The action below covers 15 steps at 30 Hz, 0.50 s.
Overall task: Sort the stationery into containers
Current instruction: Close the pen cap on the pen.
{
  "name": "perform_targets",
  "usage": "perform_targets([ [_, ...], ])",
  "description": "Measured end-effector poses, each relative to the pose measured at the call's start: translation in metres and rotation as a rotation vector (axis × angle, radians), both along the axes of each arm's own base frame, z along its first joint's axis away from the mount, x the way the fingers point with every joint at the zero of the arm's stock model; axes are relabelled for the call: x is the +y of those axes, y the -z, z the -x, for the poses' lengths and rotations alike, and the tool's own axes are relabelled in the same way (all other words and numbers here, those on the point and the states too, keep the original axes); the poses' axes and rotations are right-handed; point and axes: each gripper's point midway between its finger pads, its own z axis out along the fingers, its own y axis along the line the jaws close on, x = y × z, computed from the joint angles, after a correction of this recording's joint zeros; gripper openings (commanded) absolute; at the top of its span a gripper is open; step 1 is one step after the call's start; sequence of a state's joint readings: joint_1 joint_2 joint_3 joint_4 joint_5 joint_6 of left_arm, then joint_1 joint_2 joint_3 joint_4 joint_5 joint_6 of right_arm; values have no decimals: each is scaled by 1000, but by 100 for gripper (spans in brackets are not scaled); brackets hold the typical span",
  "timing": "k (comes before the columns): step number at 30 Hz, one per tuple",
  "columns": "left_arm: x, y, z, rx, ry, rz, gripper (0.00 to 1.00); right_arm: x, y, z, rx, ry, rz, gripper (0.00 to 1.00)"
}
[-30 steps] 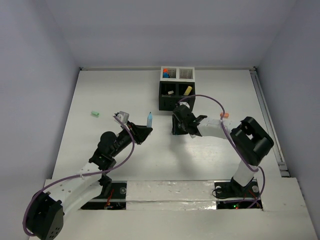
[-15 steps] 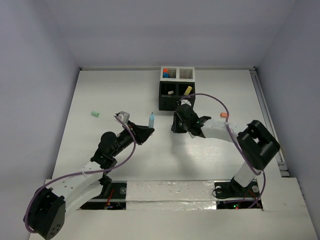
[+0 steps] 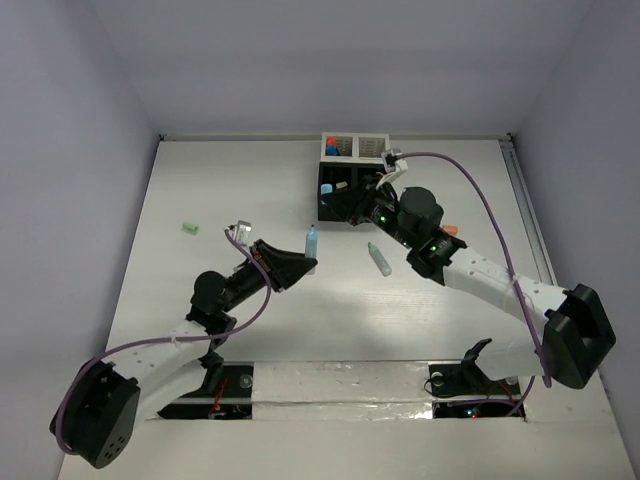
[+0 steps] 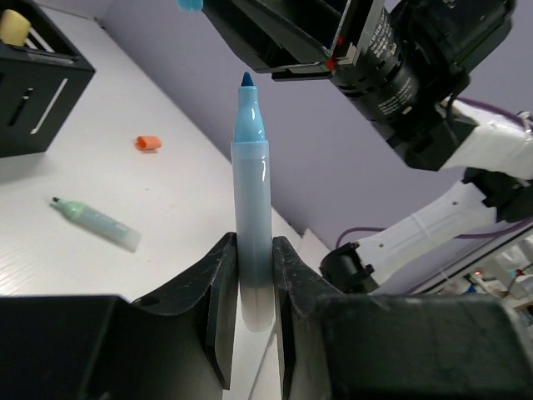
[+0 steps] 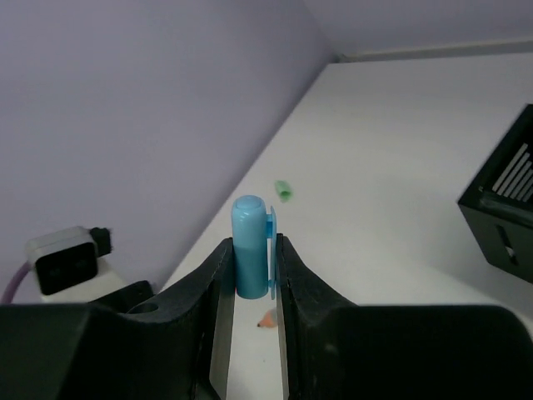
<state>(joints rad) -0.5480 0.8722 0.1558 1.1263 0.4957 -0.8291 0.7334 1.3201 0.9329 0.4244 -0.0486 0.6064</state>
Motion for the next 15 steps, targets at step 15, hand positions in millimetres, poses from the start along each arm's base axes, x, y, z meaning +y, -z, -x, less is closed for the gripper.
perform_targets([
  [15,-6,-2,-2,33,35,46,0,23,-31,29,-16,-202,-169,0],
])
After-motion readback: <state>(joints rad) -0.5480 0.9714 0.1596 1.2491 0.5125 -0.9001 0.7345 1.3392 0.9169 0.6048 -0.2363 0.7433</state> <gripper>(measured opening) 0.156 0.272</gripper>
